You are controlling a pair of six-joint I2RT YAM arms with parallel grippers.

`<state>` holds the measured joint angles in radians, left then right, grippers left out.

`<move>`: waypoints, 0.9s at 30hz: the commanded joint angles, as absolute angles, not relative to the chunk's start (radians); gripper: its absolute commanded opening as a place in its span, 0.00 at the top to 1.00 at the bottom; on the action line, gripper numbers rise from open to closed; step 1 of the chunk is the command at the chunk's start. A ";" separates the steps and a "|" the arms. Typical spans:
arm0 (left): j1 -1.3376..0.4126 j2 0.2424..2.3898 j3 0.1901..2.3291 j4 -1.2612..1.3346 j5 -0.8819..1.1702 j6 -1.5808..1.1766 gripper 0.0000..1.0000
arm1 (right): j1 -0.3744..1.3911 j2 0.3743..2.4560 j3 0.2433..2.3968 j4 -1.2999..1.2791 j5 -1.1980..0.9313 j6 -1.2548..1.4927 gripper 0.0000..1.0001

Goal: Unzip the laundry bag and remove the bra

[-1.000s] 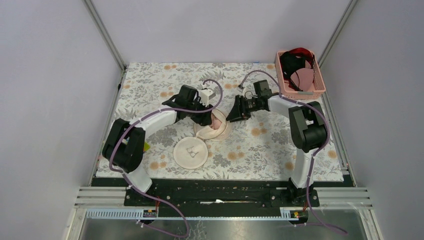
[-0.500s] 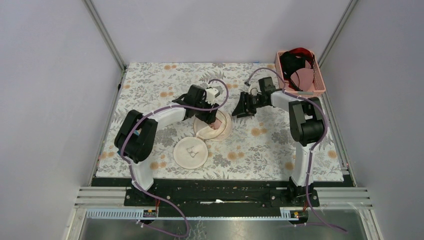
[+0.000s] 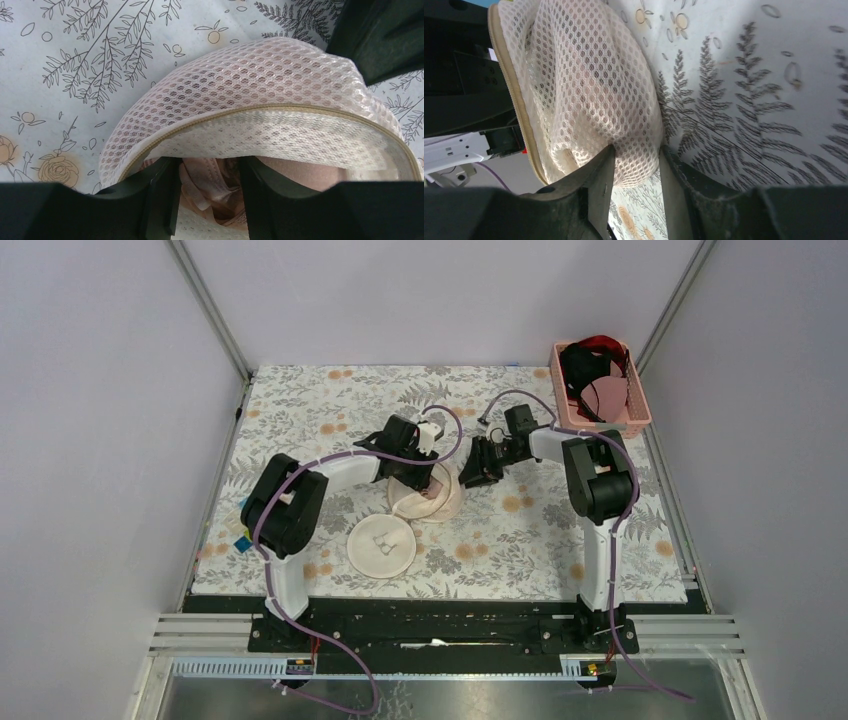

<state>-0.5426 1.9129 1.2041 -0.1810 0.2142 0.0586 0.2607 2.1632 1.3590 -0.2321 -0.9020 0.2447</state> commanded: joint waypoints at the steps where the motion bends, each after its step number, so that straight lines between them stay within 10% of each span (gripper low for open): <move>1: -0.547 1.949 1.230 -0.186 0.220 0.055 0.53 | 0.291 2.191 1.375 -0.215 -0.974 0.276 0.58; 7: -0.543 1.917 1.236 -0.191 0.279 0.048 0.86 | 0.284 2.182 1.376 -0.204 -0.954 0.283 1.00; 9: -0.536 1.863 1.230 -0.187 0.319 0.051 1.00 | 0.276 2.174 1.374 -0.210 -0.924 0.276 1.00; 27: -0.391 1.536 1.282 -0.227 0.747 0.017 1.00 | 0.268 2.163 1.388 -0.263 -0.836 0.234 1.00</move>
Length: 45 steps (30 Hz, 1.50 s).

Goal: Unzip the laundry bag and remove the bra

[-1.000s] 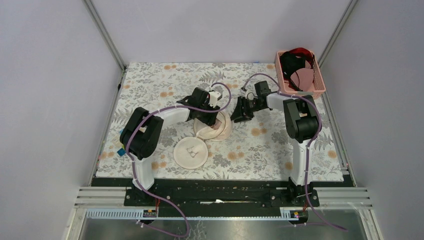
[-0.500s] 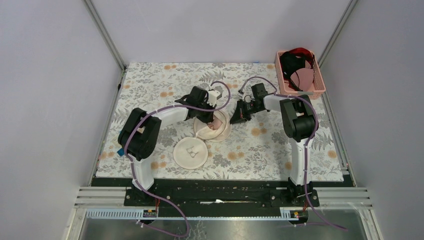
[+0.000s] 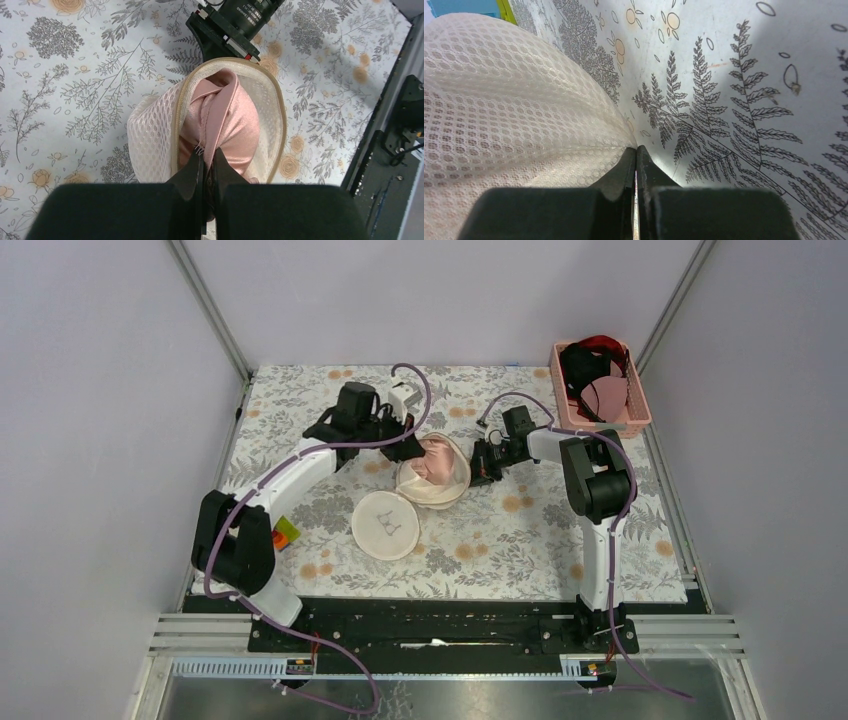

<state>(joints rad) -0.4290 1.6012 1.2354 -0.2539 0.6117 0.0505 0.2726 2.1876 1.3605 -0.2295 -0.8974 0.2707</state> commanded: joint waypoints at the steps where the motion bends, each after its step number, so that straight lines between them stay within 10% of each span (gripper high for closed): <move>1: -0.384 1.526 1.278 -0.215 0.770 0.013 1.00 | 0.268 2.161 1.387 -0.261 -0.828 0.232 1.00; 11: -0.372 1.468 1.116 0.170 1.036 -0.208 1.00 | 0.268 2.133 1.381 -0.261 -0.826 0.232 1.00; 23: -0.321 1.452 1.122 0.264 0.856 -0.381 1.00 | 0.268 2.097 1.364 -0.262 -0.819 0.218 1.00; 30: -0.318 1.443 1.186 0.043 0.636 -0.406 1.00 | 0.263 1.993 1.385 -0.329 -0.847 0.124 0.43; 39: -0.302 1.461 1.228 -0.093 0.493 -0.717 1.00 | 0.248 1.650 1.304 -0.239 -0.691 0.005 0.09; 45: -0.298 1.497 1.287 -0.171 0.466 -0.838 1.00 | 0.354 1.449 1.231 -0.123 -0.568 -0.157 0.04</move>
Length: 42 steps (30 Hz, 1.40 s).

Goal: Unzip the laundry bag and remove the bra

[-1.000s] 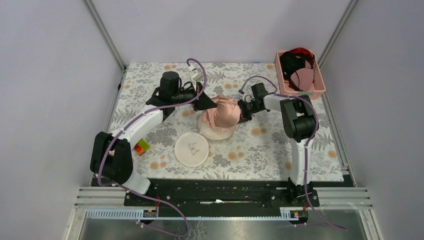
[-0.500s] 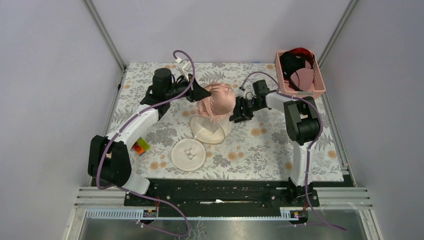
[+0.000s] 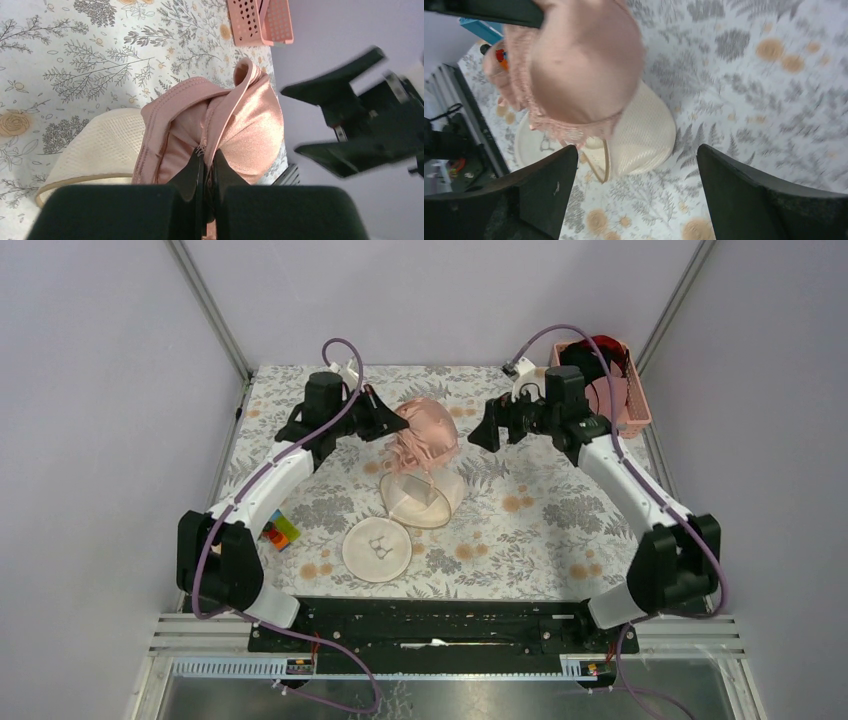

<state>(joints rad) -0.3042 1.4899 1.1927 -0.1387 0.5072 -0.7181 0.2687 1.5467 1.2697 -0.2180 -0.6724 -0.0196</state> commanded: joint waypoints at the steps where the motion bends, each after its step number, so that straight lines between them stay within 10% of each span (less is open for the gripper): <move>1: -0.296 1.510 1.307 -0.201 0.465 -0.843 1.00 | 0.389 1.422 1.216 -0.106 -0.548 -0.185 0.03; 23: -0.262 1.659 1.389 -0.246 0.847 -0.875 1.00 | 0.719 1.254 0.840 0.417 -0.337 -0.984 0.14; 36: -0.261 1.660 1.400 -0.255 0.853 -0.850 1.00 | 0.719 1.270 0.923 0.386 -0.289 -0.978 1.00; 42: -0.259 1.655 1.397 -0.257 0.856 -0.841 1.00 | 0.720 1.262 0.990 0.292 -0.300 -0.926 0.89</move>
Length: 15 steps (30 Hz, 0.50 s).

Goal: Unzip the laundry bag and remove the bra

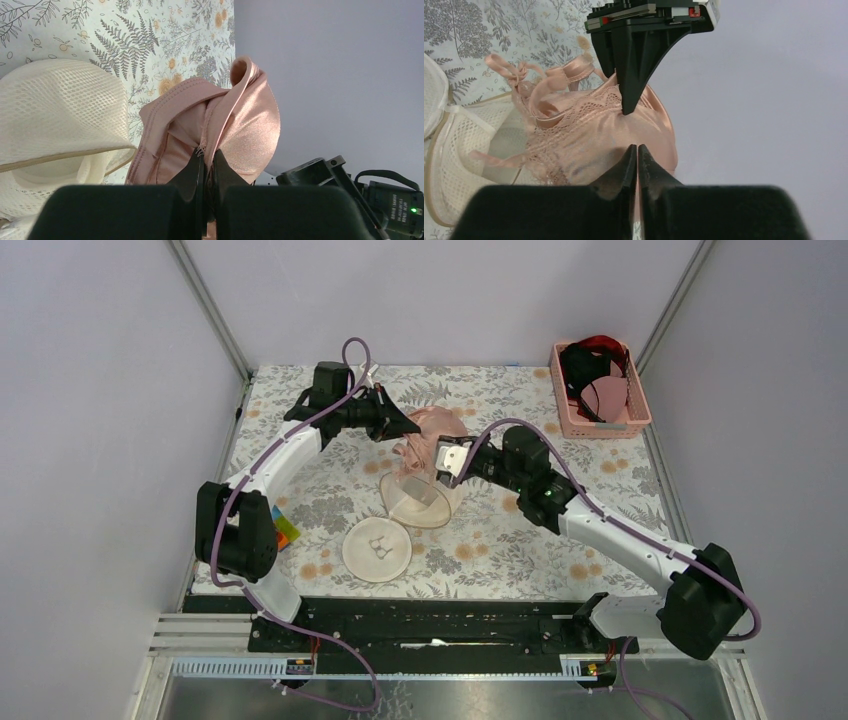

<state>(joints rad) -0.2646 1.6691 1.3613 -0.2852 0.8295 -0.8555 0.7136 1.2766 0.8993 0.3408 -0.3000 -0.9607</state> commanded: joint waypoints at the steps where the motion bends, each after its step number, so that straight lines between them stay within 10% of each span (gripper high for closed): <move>1: -0.259 1.655 1.398 -0.256 0.858 -0.840 1.00 | 0.719 1.255 1.005 0.240 -0.316 -0.922 0.71; 2: -0.258 1.656 1.400 -0.257 0.860 -0.838 1.00 | 0.719 1.243 1.003 0.203 -0.347 -0.919 0.44; 4: -0.257 1.656 1.400 -0.258 0.863 -0.840 1.00 | 0.720 1.215 0.979 0.159 -0.407 -0.952 0.26; 15: -0.259 1.665 1.378 -0.230 0.941 -0.873 1.00 | 0.760 1.280 0.922 0.248 -0.270 -1.073 0.21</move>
